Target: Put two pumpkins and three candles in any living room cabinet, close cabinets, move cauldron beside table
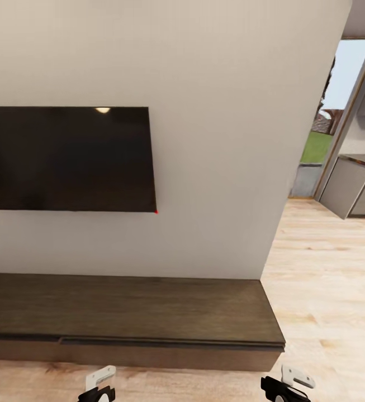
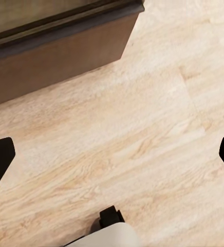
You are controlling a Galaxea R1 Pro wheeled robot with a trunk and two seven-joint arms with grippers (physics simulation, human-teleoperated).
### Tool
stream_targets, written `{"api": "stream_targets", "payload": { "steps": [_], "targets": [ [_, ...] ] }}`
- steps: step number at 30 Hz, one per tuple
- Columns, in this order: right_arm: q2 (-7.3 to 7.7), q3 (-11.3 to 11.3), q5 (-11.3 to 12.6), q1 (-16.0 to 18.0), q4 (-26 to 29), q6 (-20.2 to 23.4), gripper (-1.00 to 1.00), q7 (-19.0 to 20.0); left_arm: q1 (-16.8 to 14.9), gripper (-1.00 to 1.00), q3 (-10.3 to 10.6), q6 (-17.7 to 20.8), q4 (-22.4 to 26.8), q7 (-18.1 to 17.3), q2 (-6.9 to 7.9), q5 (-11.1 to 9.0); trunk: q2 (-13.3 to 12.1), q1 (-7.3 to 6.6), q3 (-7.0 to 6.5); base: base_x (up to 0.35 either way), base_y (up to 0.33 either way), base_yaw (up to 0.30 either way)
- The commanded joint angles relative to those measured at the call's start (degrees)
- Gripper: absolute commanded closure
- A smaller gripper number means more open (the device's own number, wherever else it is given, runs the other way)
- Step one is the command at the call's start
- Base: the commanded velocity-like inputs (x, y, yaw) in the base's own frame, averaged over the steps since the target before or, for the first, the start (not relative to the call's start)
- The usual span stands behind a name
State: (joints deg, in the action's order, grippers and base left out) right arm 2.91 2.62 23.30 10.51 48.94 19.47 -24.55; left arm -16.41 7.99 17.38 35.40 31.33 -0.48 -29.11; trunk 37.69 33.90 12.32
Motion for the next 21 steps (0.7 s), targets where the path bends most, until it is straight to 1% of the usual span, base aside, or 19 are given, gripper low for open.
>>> {"api": "stream_targets", "payload": {
  "steps": [1,12,17,21],
  "targets": [
    [0.08,0.3,0.4,0.0,0.1,0.2,-1.0,-0.5,0.0,-1.0,0.3,0.2,0.1,0.5,0.04,-0.4,0.1,0.02,0.0,0.0,0.0,0.0],
    [0.08,0.3,0.4,0.0,0.1,0.2,-1.0,-0.5,0.0,-1.0,0.3,0.1,0.1,0.5,0.04,-0.4,0.1,0.02,-0.78,0.0,0.0,0.023],
    [0.08,0.3,0.4,0.0,0.1,0.2,-1.0,-0.5,0.0,-1.0,0.4,-1.5,0.1,0.4,0.04,-0.5,0.1,0.02,-0.81,0.0,0.0,0.007],
    [0.08,0.3,0.4,0.0,0.1,0.2,-1.0,-0.5,0.0,-1.0,0.4,-1.9,0.1,0.4,0.04,-0.5,0.1,0.02,-0.81,0.0,0.0,0.187]
  ]
}}
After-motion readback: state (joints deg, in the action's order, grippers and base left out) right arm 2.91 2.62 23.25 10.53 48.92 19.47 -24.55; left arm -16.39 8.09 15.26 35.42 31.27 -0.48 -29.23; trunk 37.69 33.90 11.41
